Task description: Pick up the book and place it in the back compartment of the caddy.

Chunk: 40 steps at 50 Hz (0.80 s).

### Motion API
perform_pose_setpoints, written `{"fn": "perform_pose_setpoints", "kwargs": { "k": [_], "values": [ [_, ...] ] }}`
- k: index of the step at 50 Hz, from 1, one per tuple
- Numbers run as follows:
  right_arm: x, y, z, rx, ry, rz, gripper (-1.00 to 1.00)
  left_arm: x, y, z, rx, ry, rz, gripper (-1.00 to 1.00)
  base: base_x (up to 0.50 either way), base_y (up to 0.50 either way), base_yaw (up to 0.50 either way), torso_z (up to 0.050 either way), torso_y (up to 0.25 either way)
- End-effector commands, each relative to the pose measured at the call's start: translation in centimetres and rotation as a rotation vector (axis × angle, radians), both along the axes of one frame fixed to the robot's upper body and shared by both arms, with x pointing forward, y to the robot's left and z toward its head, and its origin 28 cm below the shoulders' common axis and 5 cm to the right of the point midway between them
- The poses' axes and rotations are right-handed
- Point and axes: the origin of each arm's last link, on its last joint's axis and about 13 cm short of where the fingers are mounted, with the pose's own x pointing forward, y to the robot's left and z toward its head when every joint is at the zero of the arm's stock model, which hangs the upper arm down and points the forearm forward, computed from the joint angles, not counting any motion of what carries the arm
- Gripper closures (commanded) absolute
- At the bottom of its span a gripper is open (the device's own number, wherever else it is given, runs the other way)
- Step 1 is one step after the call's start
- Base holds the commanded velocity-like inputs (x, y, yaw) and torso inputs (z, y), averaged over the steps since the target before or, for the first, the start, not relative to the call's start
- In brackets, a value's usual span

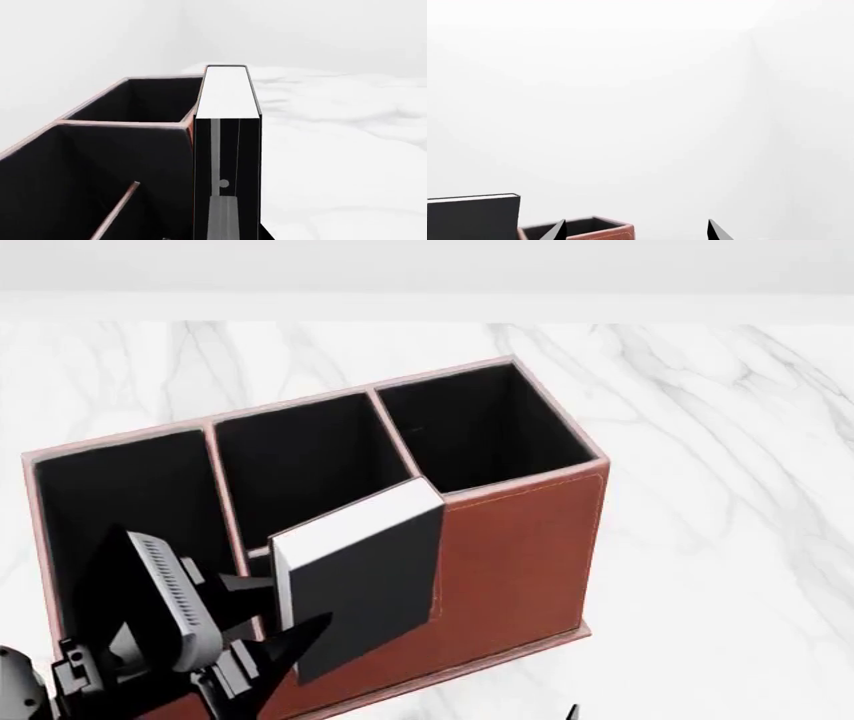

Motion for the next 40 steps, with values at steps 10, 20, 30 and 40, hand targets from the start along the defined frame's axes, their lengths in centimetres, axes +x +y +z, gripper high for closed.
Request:
{"fn": "perform_pose_setpoints", "kwargs": {
  "k": [10, 20, 30, 40],
  "values": [
    [0.1, 0.0, 0.0, -0.012, 0.011, -0.029, -1.0, 0.3, -0.2, 1.6, -0.049, -0.032, 0.007, 1.0, 0.0, 0.0, 0.0, 0.0, 0.001],
    [-0.1, 0.0, 0.0, -0.01, -0.007, -0.01, -1.0, 1.4, 0.2, 1.4, -0.072, 0.02, -0.012, 1.0, 0.0, 0.0, 0.0, 0.0, 0.001],
    [0.0, 0.0, 0.0, -0.014, -0.014, -0.007, -1.0, 2.4, 0.9, 1.1, -0.102, 0.075, -0.111, 1.0, 0.0, 0.0, 0.0, 0.0, 0.002],
    [0.0, 0.0, 0.0, -0.013, -0.013, -0.009, -1.0, 2.9, 1.4, 1.2, -0.111, 0.097, -0.14, 1.0, 0.0, 0.0, 0.0, 0.002, 0.001]
  ]
}}
